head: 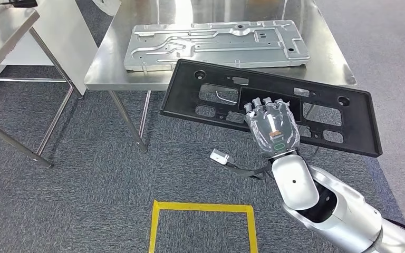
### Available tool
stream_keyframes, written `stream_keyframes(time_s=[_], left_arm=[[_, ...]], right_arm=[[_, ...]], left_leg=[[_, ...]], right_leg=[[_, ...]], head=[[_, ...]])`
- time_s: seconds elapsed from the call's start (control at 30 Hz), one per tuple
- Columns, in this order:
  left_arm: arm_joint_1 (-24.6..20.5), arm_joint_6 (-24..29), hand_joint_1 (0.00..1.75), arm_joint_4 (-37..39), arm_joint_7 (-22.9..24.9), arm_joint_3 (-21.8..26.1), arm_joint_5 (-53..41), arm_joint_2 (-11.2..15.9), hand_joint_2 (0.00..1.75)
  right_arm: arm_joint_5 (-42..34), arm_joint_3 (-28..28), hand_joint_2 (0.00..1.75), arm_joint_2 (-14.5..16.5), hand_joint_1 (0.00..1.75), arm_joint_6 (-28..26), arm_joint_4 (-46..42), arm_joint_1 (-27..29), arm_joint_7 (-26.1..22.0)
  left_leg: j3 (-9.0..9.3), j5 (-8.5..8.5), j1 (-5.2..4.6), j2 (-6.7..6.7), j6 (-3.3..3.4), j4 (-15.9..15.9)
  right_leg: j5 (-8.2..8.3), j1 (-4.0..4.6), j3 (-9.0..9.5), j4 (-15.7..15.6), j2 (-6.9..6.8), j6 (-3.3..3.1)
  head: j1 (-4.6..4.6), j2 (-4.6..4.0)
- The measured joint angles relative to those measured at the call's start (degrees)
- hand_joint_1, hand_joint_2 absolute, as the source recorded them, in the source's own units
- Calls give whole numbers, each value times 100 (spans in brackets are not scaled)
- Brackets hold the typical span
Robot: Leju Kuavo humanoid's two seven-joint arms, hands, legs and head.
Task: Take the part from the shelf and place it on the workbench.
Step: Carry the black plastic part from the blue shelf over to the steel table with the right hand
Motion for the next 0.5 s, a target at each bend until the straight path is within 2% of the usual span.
stream_keyframes(time_s=[0.03, 0.07, 0.13, 0.2, 0.23, 0.3, 0.37, 0.4, 0.47, 0.5], left_arm=[[-6, 6, 0, 0, -8, 0, 3, 1, 175], [-8, 7, 0, 0, -13, 1, 5, 1, 175], [2, -15, 0, 2, -5, 3, 9, 3, 175], [-2, -76, 0, 3, 22, 8, 9, 4, 175], [-9, -104, 0, 3, 39, 10, 9, 3, 175], [-20, -127, 0, 2, 76, 13, 10, -16, 175], [-16, -126, 0, 2, 95, 13, 11, -33, 175], [-11, -124, 0, 2, 97, 13, 13, -37, 175], [0, -121, 0, 2, 97, 13, 14, -38, 175], [7, -121, 0, 2, 97, 13, 14, -38, 175]], right_arm=[[38, 33, 175, 60, 175, -40, 61, -8, -24], [77, 69, 175, 135, 175, -79, 134, -30, -44], [133, 155, 175, 317, 175, -155, 321, -115, -61], [169, 256, 175, 520, 175, -220, 531, -236, -62], [180, 301, 175, 602, 175, -246, 624, -297, -63], [185, 360, 175, 730, 175, -276, 738, -432, -66], [183, 393, 175, 809, 175, -294, 795, -601, -59], [181, 403, 175, 837, 175, -295, 814, -673, -56], [178, 434, 175, 886, 175, -297, 849, -754, -50], [175, 455, 175, 904, 175, -296, 868, -763, -51]], left_leg=[[-71, 1, -1, 0, 5, -67], [-73, 152, -3, 0, 23, -286], [-17, 781, -30, -4, 96, -912], [9, 1160, -80, -11, 185, -1311], [16, 1183, -95, -20, 224, -1380], [159, 1206, -83, -30, 284, -1497], [337, 1192, -52, -32, 334, -1581], [406, 1167, -42, -29, 350, -1600], [508, 1084, -36, -33, 370, -1610], [562, 1033, -34, -41, 368, -1611]], right_leg=[[-67, 2, 93, 0, 7, 2], [-136, 5, 195, 0, 17, 5], [-255, 11, 346, -4, 41, 24], [-333, 12, 417, -32, 74, 84], [-336, 16, 456, -19, 87, 123], [-341, 16, 506, 15, 81, 195], [-410, 17, 412, 293, 62, 241], [-498, 14, 244, 568, 52, 261], [-727, 13, -212, 1187, 45, 290], [-804, 9, -407, 1364, 41, 301]], head=[[0, 0], [-1, 0], [4, 0], [-3, 1], [-3, 1], [-11, 1], [6, 1], [13, 1], [26, 0], [25, 0]])
